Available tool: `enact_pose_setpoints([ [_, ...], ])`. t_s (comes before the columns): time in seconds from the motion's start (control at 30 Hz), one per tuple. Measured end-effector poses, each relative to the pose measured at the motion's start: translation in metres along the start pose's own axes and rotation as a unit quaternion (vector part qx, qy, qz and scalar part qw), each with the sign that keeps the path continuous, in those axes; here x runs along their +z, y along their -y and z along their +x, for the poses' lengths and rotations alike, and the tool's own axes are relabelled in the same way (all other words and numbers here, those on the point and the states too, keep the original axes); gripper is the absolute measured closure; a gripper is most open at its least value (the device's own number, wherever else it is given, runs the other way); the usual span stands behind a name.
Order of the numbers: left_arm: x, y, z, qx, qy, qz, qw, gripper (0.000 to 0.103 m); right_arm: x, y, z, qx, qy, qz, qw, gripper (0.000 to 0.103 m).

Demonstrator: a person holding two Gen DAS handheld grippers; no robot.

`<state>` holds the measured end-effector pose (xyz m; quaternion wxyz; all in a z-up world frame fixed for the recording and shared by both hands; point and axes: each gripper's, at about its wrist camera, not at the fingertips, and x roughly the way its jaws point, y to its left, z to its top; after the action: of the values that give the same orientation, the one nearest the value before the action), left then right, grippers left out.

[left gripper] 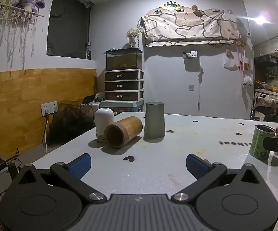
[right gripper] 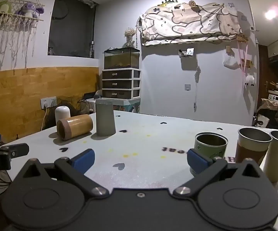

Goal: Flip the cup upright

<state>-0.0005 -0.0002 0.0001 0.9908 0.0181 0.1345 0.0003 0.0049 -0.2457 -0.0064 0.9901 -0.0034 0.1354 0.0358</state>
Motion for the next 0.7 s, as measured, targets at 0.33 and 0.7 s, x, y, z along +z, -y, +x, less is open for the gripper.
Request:
enact_pose_setpoints([
  [0.33, 0.0006, -0.0005, 0.0003, -0.003, -0.005, 0.002, 1.0000, 0.000, 0.0026, 0.0025, -0.0004, 0.000, -0.001, 0.004, 1.000, 0.000],
  [0.7, -0.0013, 0.0001, -0.0005, -0.003, -0.004, 0.002, 1.0000, 0.000, 0.0040, 0.0047, -0.0037, -0.003, 0.000, 0.008, 1.000, 0.000],
])
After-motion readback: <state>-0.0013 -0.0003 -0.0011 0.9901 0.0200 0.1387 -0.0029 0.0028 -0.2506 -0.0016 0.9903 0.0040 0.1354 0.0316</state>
